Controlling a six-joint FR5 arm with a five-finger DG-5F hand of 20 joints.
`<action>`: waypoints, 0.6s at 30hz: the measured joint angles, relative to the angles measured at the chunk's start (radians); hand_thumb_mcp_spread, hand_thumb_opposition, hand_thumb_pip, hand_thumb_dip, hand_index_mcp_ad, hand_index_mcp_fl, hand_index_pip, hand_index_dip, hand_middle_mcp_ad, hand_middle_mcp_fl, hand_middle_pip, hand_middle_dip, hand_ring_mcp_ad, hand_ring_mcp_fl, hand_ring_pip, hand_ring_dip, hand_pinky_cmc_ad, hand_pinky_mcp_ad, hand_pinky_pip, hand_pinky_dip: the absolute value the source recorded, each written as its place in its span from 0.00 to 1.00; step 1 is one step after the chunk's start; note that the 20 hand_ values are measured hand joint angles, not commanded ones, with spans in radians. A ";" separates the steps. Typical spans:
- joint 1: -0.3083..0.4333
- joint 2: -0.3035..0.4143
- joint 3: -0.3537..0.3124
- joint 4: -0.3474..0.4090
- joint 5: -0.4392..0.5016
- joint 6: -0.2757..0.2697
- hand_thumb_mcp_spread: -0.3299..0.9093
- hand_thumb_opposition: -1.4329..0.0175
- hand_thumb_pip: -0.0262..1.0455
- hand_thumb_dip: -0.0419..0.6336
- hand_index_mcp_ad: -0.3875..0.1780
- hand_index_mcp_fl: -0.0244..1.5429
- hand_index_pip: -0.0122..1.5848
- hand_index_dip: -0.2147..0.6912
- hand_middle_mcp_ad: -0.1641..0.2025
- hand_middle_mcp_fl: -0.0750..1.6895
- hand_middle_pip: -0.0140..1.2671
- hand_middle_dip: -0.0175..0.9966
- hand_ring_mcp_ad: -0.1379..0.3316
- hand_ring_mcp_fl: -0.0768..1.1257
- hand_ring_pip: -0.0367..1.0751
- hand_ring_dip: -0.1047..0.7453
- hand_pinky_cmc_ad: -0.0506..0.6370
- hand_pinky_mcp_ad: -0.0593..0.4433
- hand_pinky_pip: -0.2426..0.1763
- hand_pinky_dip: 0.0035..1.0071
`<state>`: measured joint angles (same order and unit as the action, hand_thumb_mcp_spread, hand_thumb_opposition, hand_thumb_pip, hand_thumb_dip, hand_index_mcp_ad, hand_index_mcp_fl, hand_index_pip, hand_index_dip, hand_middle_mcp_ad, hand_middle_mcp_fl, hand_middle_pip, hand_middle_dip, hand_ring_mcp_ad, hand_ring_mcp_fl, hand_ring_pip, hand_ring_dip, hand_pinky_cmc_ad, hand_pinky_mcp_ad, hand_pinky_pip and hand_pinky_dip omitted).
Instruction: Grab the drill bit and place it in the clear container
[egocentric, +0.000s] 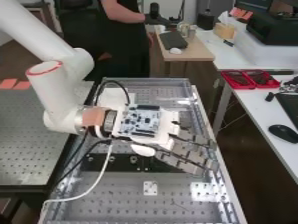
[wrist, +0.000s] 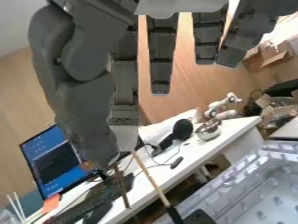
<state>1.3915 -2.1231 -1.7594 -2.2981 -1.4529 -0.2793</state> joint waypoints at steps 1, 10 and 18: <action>0.003 0.006 -0.004 0.004 -0.008 -0.001 0.70 0.33 0.49 0.46 0.51 0.51 0.80 0.37 0.63 0.26 0.11 0.20 0.84 0.13 0.12 0.13 0.51 0.51 0.43 0.19; 0.046 0.039 -0.039 0.027 -0.080 -0.006 0.70 0.33 0.49 0.46 0.51 0.51 0.80 0.37 0.63 0.25 0.10 0.20 0.84 0.13 0.11 0.13 0.51 0.51 0.43 0.19; 0.088 0.061 -0.064 0.037 -0.122 -0.008 0.70 0.33 0.49 0.46 0.51 0.51 0.80 0.37 0.62 0.26 0.11 0.21 0.84 0.13 0.12 0.14 0.51 0.52 0.44 0.19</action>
<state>1.4798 -2.0626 -1.8235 -2.2615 -1.5748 -0.2872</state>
